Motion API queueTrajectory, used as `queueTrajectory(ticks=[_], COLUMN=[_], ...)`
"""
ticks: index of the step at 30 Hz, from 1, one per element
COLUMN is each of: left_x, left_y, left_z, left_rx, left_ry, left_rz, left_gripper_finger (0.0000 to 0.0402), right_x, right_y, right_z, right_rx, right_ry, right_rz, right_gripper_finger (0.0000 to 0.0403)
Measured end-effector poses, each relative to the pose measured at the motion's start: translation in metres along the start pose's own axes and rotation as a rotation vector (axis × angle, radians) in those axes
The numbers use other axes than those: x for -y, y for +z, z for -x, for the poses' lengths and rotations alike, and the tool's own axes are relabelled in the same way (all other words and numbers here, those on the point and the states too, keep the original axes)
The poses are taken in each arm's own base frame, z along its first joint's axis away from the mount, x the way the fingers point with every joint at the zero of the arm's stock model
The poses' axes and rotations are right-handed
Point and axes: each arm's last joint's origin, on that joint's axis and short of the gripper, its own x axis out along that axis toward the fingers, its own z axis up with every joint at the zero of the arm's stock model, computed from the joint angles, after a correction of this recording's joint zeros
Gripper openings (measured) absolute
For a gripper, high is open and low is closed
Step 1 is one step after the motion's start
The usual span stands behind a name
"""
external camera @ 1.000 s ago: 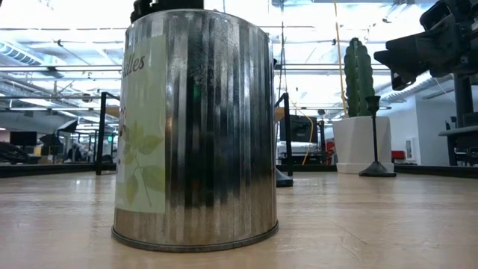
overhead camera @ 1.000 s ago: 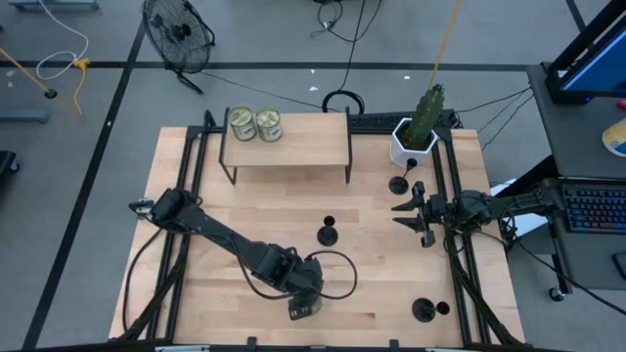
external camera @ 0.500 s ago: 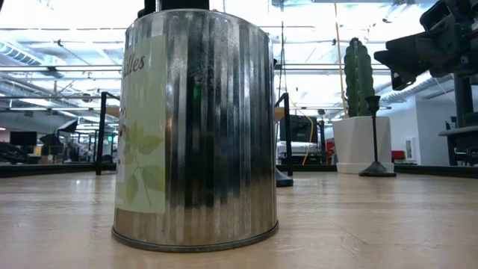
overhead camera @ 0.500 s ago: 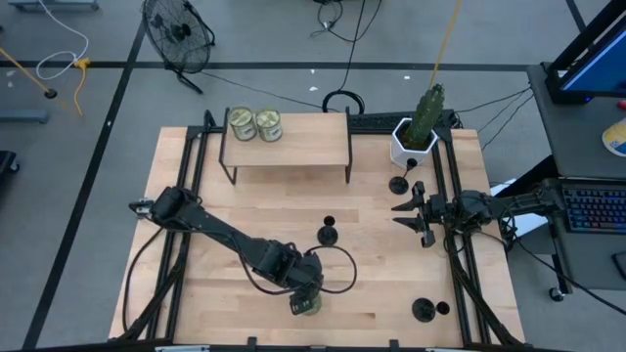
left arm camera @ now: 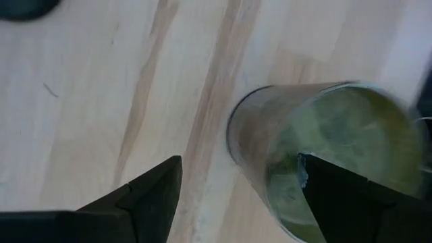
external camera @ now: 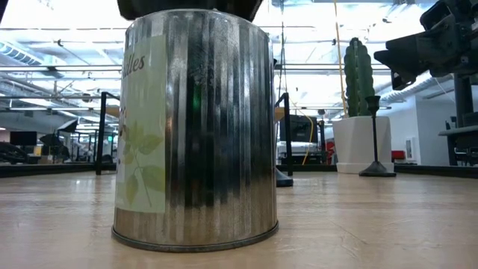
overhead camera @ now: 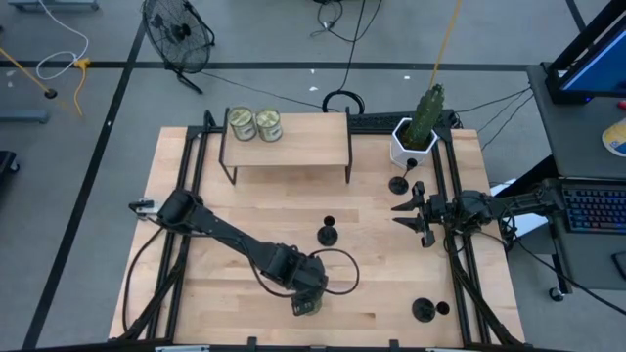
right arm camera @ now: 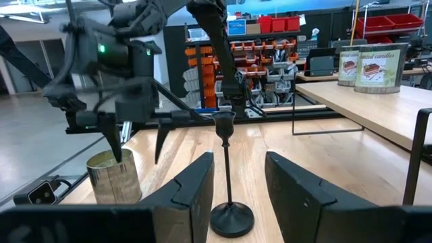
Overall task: Pick & Place candle stick holders
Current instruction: Put the green scented candle on the shelf
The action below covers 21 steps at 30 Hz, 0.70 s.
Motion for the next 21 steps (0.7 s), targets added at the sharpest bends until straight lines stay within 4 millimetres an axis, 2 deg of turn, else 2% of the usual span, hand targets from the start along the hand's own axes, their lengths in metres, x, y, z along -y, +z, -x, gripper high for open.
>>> queueTrajectory(ticks=[16,21], left_x=[-0.0046,-0.0046], left_y=[0.0047,0.0047], left_z=[-0.0013,-0.0013], left_rx=[0.005,0.005], left_ry=[0.005,0.004], left_rz=[-0.009,0.000], left_gripper_finger=[0.0292,0.0252], right_x=[0.0000,0.0000], right_y=[0.0000,0.0000], right_z=[0.0000,0.0000], right_rx=[0.000,0.000], right_ry=[0.000,0.000], right_rz=[0.000,0.000], right_gripper_finger=[0.0125,0.0125])
